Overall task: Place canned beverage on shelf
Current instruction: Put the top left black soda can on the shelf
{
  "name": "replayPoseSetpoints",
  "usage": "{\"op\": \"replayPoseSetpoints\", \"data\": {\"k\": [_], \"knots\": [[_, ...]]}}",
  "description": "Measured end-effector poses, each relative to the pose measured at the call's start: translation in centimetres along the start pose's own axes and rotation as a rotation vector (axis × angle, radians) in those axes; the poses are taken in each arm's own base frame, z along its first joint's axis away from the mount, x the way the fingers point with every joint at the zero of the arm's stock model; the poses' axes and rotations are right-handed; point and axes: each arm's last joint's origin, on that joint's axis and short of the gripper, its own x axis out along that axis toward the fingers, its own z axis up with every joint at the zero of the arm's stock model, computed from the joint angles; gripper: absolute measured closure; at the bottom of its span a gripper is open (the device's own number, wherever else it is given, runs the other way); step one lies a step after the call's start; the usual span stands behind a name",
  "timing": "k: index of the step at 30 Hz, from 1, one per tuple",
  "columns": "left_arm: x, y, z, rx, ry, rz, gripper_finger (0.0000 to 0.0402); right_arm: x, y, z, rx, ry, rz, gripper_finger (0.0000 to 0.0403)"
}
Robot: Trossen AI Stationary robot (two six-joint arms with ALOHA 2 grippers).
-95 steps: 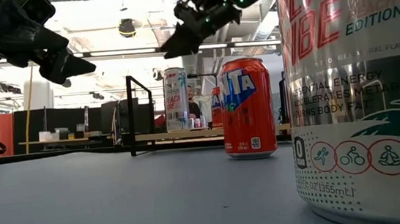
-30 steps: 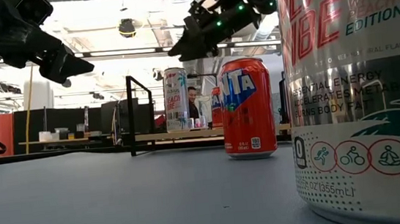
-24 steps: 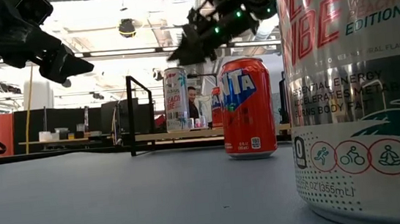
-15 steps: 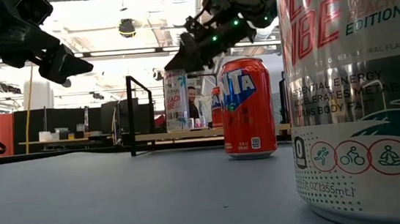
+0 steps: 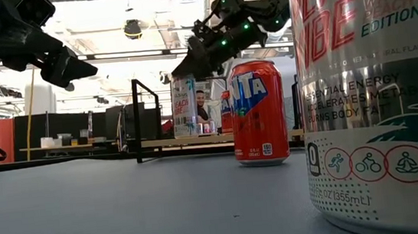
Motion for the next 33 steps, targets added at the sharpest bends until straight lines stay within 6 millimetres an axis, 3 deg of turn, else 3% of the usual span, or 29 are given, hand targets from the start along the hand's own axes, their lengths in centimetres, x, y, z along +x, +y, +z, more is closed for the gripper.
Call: {"op": "replayPoseSetpoints", "data": {"k": [14,25,33], "knots": [[0.0,0.0,0.0,-0.007,-0.001,-0.008,0.0038,0.2,-0.2,-0.2,-0.002,0.005,-0.004,0.0117],[0.0,0.0,0.0,-0.013,0.001,-0.008,0.0038,0.1,-0.5,-0.3,-0.002,0.014,-0.01,0.0206],[0.0,0.0,0.0,-0.017,0.005,-0.007,0.0038,-0.3,-2.1,1.1,-0.019,-0.017,0.004,0.0205]]}}
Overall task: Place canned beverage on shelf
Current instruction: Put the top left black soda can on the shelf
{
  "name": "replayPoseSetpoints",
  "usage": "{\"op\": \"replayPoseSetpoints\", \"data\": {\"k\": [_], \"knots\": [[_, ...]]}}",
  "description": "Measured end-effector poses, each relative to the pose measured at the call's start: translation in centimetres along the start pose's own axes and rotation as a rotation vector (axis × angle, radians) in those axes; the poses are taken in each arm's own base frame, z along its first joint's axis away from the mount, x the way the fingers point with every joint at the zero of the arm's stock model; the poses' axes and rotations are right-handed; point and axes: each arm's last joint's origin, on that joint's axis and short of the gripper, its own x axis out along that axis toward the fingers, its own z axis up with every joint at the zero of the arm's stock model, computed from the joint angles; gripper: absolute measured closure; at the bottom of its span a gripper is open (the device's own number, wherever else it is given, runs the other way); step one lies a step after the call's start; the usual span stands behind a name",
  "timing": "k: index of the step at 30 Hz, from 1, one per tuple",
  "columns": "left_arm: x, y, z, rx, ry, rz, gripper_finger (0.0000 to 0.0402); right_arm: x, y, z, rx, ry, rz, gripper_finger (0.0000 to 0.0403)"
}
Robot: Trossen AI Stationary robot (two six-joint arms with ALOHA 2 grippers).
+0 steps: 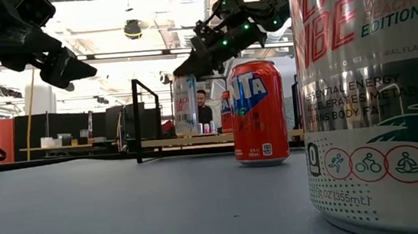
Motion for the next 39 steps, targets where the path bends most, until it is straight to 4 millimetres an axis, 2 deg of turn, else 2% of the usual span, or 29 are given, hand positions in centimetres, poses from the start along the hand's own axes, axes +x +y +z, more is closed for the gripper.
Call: {"op": "replayPoseSetpoints", "data": {"k": [4,15,22,28,34,39], "knots": [[0.0,0.0,0.0,0.0,0.0,0.0,0.0038,-0.4,-1.2,1.0,-0.013,-0.048,0.016,0.0202],[0.0,0.0,0.0,0.002,-0.002,0.0,0.0038,-1.0,-4.1,1.0,-0.017,-0.089,0.005,0.0201],[0.0,0.0,0.2,0.015,-0.021,-0.003,0.0038,-1.0,-4.3,1.1,-0.001,-0.098,0.0,0.02],[0.0,0.0,0.2,0.022,-0.025,-0.003,0.0038,0.4,-4.7,0.0,0.011,-0.069,-0.002,0.02],[0.0,0.0,0.2,0.018,-0.021,-0.006,0.0038,0.7,-5.4,1.1,0.001,-0.079,-0.013,0.02],[0.0,0.0,0.2,0.018,-0.022,-0.005,0.0038,0.6,-6.0,0.6,0.011,-0.04,-0.017,0.02]]}}
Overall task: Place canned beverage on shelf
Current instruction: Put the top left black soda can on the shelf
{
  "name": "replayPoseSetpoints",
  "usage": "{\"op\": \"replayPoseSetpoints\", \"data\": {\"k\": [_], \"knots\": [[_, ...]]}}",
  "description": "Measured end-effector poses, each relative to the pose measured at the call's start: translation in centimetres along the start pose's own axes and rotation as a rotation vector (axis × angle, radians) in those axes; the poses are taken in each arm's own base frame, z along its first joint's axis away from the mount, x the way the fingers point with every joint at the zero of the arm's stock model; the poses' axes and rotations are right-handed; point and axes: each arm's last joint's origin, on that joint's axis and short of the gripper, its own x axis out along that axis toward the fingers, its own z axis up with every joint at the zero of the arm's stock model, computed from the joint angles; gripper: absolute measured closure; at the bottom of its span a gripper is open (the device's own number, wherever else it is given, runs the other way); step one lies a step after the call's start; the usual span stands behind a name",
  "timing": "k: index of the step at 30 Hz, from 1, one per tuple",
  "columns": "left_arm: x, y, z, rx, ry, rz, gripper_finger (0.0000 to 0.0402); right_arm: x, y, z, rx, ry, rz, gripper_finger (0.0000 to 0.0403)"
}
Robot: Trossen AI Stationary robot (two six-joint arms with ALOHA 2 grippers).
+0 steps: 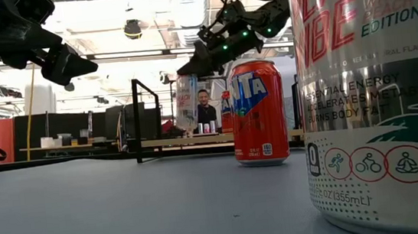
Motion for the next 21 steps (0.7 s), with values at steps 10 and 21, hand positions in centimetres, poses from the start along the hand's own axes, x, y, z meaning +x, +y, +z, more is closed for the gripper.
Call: {"op": "replayPoseSetpoints", "data": {"k": [10,21], "knots": [[0.0,0.0,0.0,-0.004,0.0,-0.001,0.0038,-0.1,-0.3,-0.3,0.031,0.022,-0.011,0.0199],[0.0,0.0,0.0,-0.004,0.0,-0.001,0.0038,0.2,0.4,-0.2,-0.01,0.044,-0.098,0.0199]]}}
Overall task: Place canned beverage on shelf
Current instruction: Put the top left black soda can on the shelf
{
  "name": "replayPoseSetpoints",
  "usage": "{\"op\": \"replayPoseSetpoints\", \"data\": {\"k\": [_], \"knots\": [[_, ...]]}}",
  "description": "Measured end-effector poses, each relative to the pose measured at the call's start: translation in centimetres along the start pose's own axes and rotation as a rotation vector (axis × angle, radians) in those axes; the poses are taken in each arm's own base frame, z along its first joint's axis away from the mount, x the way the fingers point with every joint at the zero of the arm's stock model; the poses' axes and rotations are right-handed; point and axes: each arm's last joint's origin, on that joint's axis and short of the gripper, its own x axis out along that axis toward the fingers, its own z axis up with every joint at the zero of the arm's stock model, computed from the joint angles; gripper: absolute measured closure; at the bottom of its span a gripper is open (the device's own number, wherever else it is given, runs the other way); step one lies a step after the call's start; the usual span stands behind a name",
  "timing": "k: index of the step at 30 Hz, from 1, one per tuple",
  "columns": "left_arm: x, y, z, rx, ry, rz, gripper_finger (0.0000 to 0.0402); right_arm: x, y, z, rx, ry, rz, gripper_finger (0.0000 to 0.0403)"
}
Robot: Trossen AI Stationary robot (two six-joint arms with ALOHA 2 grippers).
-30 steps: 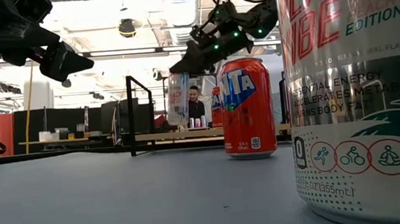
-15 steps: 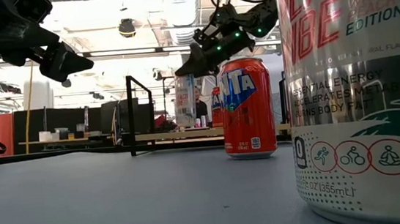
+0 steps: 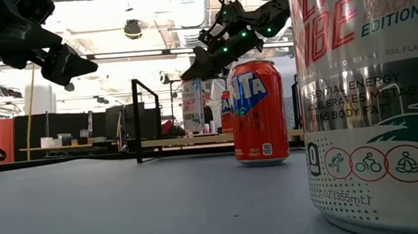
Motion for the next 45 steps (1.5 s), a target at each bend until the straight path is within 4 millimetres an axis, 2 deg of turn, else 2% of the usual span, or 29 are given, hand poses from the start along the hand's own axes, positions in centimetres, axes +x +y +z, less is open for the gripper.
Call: {"op": "replayPoseSetpoints", "data": {"k": [16,21,26,45], "knots": [[0.0,0.0,0.0,0.009,0.0,0.0,0.0038,0.0,-0.1,0.0,0.02,-0.013,0.06,0.0199],[0.0,0.0,0.0,0.009,0.0,0.0,0.0038,1.7,-0.2,-1.3,0.034,0.014,0.071,0.0199],[0.0,0.0,0.0,0.001,0.004,-0.002,0.0038,2.9,-0.3,-1.4,0.031,0.006,0.067,0.0199],[0.0,-0.1,0.0,0.02,0.005,-0.024,0.0038,1.9,-0.1,-0.4,0.031,0.047,0.07,0.0199]]}}
